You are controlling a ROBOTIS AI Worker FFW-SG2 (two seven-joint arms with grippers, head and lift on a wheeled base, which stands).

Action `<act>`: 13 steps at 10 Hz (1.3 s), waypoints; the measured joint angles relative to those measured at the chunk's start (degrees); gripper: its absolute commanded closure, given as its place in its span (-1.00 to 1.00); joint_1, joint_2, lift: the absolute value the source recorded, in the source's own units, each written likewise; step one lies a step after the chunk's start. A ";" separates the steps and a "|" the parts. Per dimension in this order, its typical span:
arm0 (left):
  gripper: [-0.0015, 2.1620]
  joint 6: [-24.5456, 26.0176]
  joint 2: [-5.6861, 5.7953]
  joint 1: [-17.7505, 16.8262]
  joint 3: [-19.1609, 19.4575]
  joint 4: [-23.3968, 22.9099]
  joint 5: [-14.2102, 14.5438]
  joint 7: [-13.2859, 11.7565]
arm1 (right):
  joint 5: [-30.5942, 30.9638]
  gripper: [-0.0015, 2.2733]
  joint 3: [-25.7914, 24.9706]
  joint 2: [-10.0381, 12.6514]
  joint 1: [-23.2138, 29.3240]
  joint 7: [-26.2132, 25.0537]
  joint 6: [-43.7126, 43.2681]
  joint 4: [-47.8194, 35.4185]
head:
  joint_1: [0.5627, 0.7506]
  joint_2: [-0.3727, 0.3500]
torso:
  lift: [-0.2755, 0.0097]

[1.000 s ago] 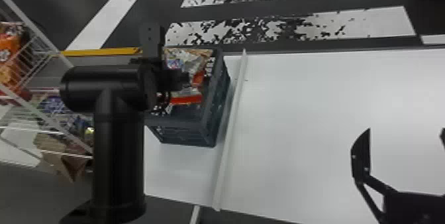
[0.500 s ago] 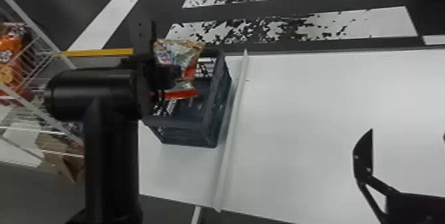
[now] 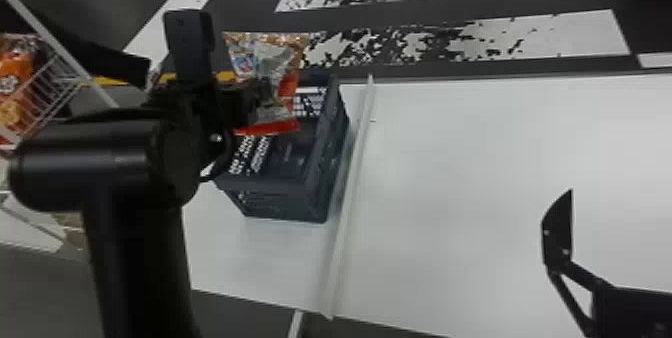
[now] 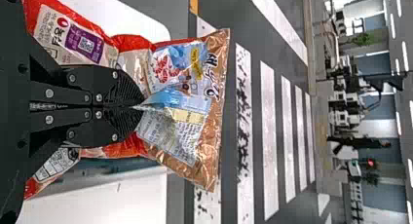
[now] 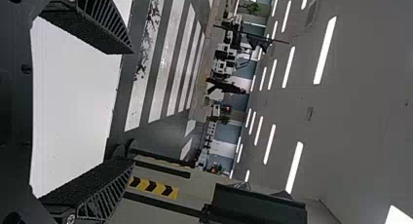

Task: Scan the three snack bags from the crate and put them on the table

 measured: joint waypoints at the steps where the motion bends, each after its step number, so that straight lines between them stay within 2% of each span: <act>1: 0.98 0.87 -0.67 0.86 0.35 -2.53 2.75 -1.80 | 0.07 -0.94 -0.57 -0.04 0.48 -0.01 0.23 -0.87 | 0.41 0.74 | 0.27; 2: 0.98 1.77 -1.53 1.48 0.20 -4.31 5.82 -3.29 | 0.16 -0.94 -0.89 -0.05 0.89 -0.03 0.55 -1.83 | 0.41 0.61 | 0.27; 3: 0.98 2.36 -2.45 1.81 -1.00 -5.21 7.45 -4.10 | 0.42 -0.94 -0.98 0.00 1.22 -0.05 0.73 -2.59 | 0.41 0.50 | 0.27; 4: 0.98 2.45 -3.20 1.95 -2.70 -5.36 7.75 -4.78 | 0.62 -0.94 -1.17 0.02 1.45 -0.13 0.79 -3.11 | 0.41 0.45 | 0.27; 7: 0.98 2.07 -4.71 1.93 -6.10 -3.90 8.70 -10.75 | 0.50 -0.94 -2.37 0.15 1.69 -0.41 0.81 -3.88 | 0.41 0.16 | 0.27; 8: 0.98 1.87 -5.40 2.08 -7.26 -2.64 9.24 -12.77 | 0.43 -0.94 -2.53 0.34 1.50 -0.41 0.81 -4.20 | 0.41 0.11 | 0.27; 10: 0.98 1.34 -6.99 2.34 -11.51 1.18 8.65 -16.96 | 0.15 -0.94 -3.17 0.76 1.15 -0.41 0.95 -5.12 | 0.41 -0.13 | 0.27; 13: 0.98 -0.94 -8.67 2.23 -17.46 9.14 8.38 -22.92 | -0.64 -0.94 -5.05 0.91 1.25 -0.40 1.83 -7.54 | 0.41 -0.48 | 0.27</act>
